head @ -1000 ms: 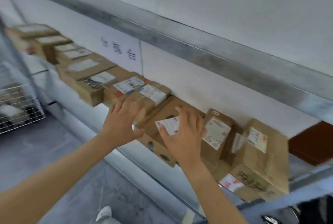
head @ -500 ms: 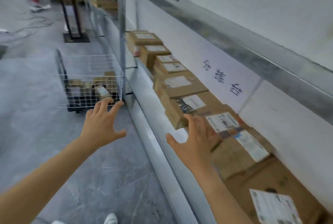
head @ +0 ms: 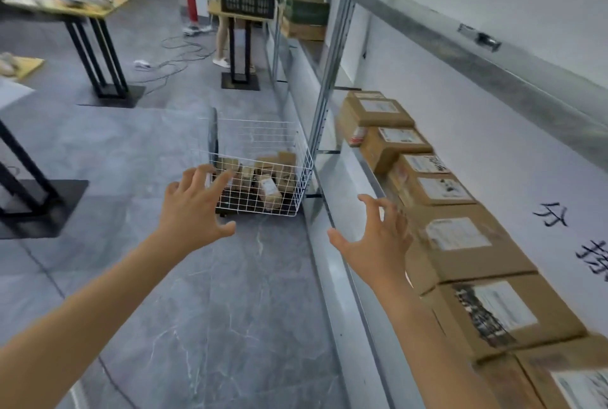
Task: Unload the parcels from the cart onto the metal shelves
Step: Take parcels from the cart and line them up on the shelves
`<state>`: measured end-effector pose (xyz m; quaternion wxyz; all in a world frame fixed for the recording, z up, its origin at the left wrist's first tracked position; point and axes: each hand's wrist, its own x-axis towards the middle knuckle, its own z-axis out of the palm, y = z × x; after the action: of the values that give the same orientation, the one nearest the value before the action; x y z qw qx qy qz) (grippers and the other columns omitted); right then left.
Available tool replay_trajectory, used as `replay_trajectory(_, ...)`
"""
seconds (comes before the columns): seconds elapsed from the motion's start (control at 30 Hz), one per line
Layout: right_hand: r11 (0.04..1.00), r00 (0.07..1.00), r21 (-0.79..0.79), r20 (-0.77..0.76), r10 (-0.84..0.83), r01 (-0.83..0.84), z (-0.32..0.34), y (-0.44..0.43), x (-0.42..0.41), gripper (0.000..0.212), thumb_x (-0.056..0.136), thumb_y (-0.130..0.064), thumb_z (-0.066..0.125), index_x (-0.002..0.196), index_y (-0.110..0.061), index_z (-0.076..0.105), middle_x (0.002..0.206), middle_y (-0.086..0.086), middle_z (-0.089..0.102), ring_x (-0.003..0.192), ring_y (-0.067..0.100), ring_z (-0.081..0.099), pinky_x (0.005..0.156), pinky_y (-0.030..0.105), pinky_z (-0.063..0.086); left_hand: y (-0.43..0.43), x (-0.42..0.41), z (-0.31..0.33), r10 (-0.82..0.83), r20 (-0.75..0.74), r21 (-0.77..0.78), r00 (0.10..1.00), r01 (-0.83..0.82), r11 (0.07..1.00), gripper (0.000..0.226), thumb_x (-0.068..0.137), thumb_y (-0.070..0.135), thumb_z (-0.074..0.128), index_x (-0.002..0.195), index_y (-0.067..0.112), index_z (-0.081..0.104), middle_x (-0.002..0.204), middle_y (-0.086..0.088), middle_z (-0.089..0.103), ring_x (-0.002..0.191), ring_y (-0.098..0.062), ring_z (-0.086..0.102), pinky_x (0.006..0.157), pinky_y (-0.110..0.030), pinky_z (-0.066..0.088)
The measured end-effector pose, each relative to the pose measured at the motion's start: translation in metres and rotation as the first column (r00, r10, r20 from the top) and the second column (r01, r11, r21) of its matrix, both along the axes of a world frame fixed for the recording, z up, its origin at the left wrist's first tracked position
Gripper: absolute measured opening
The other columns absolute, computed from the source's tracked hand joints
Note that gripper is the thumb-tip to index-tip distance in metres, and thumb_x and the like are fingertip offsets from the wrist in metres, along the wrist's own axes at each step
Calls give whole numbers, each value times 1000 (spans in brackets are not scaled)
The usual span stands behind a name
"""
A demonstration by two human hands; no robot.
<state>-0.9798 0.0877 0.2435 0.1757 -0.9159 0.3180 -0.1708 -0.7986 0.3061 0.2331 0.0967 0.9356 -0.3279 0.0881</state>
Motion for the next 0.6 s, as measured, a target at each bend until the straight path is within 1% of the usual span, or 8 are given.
replay_trajectory(0.07,999,999,26,-25,42,-41,-4,-7,24,72,76,-47,69,138,-29,37,140,-1,30,130,26,27,102,46,29,-1,17,-1,38,2,1,999,-38,999,92,61,48,78,141,25,37,140,-11,33,128,-36,32,94,-52,37)
replay_trajectory(0.17,994,996,65,-21,85,-83,-8,-20,62,69,77,-35,68,138,-28,37,140,2,29,127,27,31,98,44,33,-7,42,-4,97,-3,17,995,-97,995,94,62,47,78,142,24,34,143,-11,27,128,-36,29,95,-51,38)
replay_trajectory(0.27,989,993,86,-10,121,-119,-12,-36,104,70,78,-30,69,139,-27,36,141,4,28,128,27,31,98,44,34,-20,72,-9,136,-12,33,991,-136,990,94,63,47,77,142,24,32,143,-12,25,128,-36,29,95,-49,38)
replay_trajectory(0.4,984,989,102,8,148,-148,-19,-69,167,73,77,-33,71,140,-27,35,142,5,28,128,28,32,98,46,34,-52,119,-15,168,-20,44,986,-167,985,94,64,47,77,143,24,31,143,-11,23,127,-36,29,94,-48,40)
replay_trajectory(0.47,981,989,121,18,148,-149,-23,-88,199,74,77,-38,72,140,-26,35,142,5,28,127,29,33,97,47,36,-71,143,-17,185,-22,63,982,-183,981,94,66,48,75,144,26,27,143,-10,20,128,-35,29,95,-46,40)
replay_trajectory(0.6,954,982,232,72,175,-188,-30,-124,266,76,78,-51,70,140,-25,34,143,4,27,129,27,32,100,46,37,-116,199,-12,206,-39,88,978,-202,975,94,68,51,71,145,28,22,145,-9,15,128,-34,29,95,-45,42)
